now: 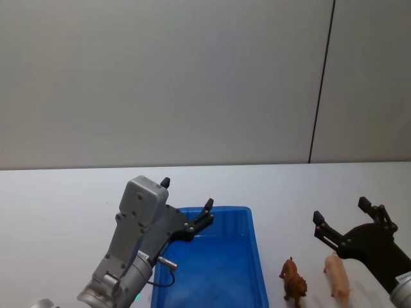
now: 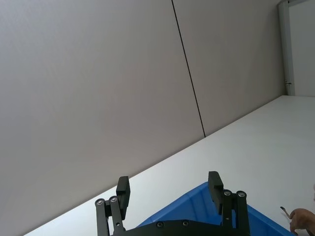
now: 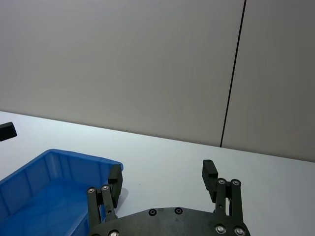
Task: Pick up the two dolls from the table and place them into the box.
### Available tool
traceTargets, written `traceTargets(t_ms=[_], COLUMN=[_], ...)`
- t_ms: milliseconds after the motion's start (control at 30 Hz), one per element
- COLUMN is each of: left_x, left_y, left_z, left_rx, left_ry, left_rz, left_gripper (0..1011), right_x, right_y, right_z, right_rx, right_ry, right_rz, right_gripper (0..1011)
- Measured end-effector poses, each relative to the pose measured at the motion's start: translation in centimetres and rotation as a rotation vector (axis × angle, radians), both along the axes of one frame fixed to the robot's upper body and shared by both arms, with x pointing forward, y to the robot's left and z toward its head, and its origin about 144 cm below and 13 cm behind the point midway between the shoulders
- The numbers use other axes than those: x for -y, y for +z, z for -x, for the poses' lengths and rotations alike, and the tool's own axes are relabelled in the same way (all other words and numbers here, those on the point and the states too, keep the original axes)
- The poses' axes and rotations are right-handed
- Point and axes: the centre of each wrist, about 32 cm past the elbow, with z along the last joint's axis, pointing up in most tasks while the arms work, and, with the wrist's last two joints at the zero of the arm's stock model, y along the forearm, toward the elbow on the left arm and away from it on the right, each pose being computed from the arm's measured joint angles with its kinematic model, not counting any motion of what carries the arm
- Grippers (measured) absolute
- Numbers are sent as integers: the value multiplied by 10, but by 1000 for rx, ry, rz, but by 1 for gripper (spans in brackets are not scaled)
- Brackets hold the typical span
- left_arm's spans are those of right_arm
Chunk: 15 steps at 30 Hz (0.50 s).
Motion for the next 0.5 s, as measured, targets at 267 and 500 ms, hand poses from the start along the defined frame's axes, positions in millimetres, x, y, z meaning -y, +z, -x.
traceTargets(t_ms=[267, 500], left_x=[0, 0], left_y=[0, 0], left_z=[0, 0], left_rx=[0, 0], left_ry=[0, 0], left_rz=[0, 0], left_gripper=[1001, 1001], right_x=[0, 0], right_y=[0, 0], right_z=[0, 0], right_rx=[0, 0], right_ry=[0, 0], right_rz=[0, 0], right_gripper=[1001, 1001])
